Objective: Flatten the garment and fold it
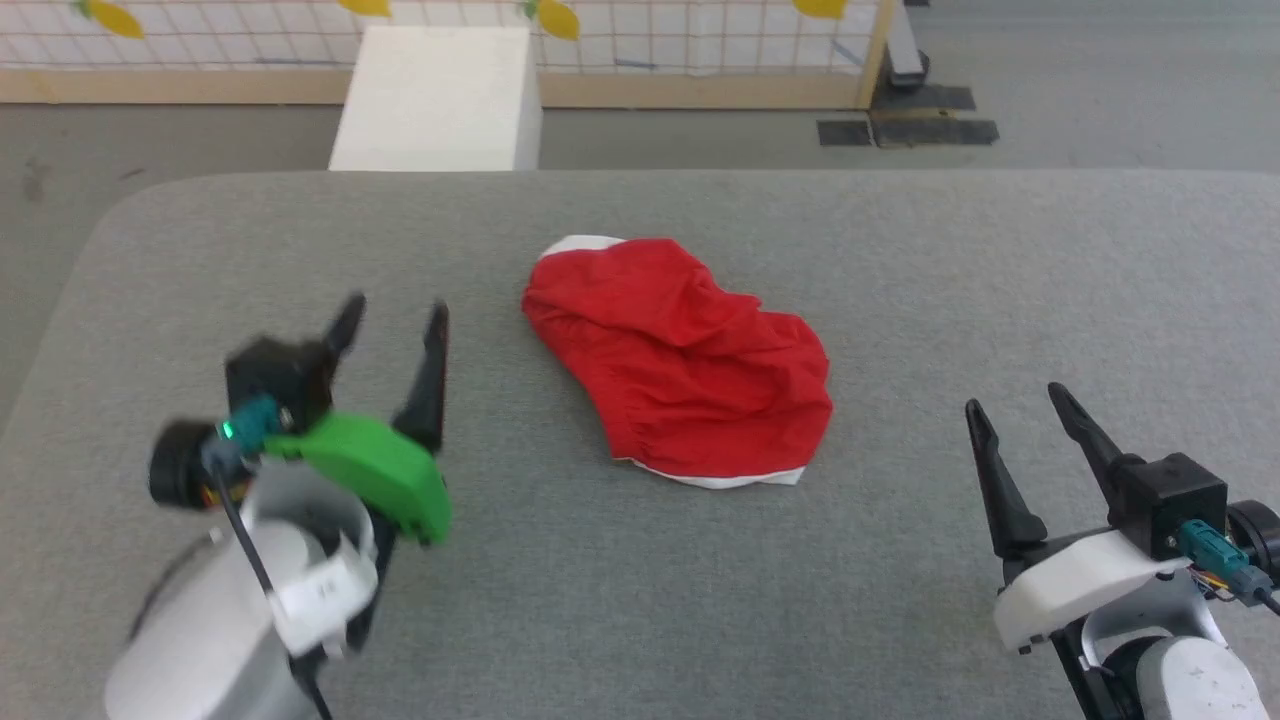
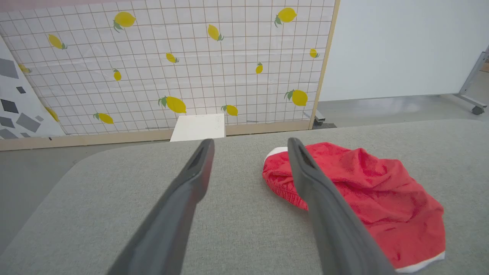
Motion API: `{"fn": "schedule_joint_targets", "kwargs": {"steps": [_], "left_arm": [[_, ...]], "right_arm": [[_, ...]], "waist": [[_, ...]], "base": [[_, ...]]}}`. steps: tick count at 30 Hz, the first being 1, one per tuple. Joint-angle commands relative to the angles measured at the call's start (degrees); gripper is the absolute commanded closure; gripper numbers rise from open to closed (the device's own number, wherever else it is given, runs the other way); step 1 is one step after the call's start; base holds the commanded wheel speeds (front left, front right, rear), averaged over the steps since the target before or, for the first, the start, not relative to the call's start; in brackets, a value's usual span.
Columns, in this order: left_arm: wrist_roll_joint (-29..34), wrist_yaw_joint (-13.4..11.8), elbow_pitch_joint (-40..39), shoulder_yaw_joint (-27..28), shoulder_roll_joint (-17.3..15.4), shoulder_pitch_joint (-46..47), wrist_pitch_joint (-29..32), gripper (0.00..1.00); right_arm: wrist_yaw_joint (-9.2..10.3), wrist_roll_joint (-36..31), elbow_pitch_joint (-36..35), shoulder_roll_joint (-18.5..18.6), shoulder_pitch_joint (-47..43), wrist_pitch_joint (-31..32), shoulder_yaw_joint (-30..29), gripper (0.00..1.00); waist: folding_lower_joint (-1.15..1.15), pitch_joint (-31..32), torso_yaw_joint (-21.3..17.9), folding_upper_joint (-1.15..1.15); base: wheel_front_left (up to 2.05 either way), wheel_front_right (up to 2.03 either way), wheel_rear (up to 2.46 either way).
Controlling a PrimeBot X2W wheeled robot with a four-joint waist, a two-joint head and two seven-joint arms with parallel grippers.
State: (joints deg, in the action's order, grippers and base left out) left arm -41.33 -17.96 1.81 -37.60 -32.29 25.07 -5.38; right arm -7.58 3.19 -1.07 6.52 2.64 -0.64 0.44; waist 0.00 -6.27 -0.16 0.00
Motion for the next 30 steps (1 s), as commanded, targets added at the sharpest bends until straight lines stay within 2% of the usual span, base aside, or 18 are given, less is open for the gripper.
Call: {"fn": "schedule_joint_targets", "kwargs": {"steps": [1, 10, 18, 24, 30], "left_arm": [[0.43, -0.98, -1.11, -0.38, -0.32, -2.23, -0.67, 0.00], [1.36, -5.39, -6.24, -3.77, -0.11, -11.71, -1.19, 0.00], [2.06, -6.60, -7.99, -4.76, -0.27, -12.57, -0.46, 0.00], [2.40, -5.37, -9.36, -5.57, -1.03, -10.20, 1.86, 0.00], [0.76, -3.11, -11.12, -8.29, -1.34, -3.95, 13.37, 0.00]], "right_arm": [[0.09, 0.38, -0.52, 0.17, -0.83, 0.34, 0.06, 0.00], [0.09, 0.57, -1.83, -0.38, -2.68, 1.47, 0.96, 0.00], [0.09, 0.67, -1.98, -0.52, -2.66, 1.72, 1.54, 0.00], [0.09, 0.13, -2.56, -0.61, -2.16, 1.93, 1.16, 0.00], [0.09, -0.86, -3.65, -0.34, -1.63, 1.89, 0.52, 0.00]], "waist": [[0.00, 2.31, 2.42, 0.00], [0.00, 3.00, 2.92, 0.00], [0.00, 2.52, 2.36, 0.00], [0.00, -0.03, 1.51, 0.00], [0.00, -4.80, -0.22, 0.00]], "base": [[0.00, 0.00, 0.00], [0.00, 0.00, 0.00], [0.00, 0.00, 0.00], [0.00, 0.00, 0.00], [0.00, 0.00, 0.00]]}}
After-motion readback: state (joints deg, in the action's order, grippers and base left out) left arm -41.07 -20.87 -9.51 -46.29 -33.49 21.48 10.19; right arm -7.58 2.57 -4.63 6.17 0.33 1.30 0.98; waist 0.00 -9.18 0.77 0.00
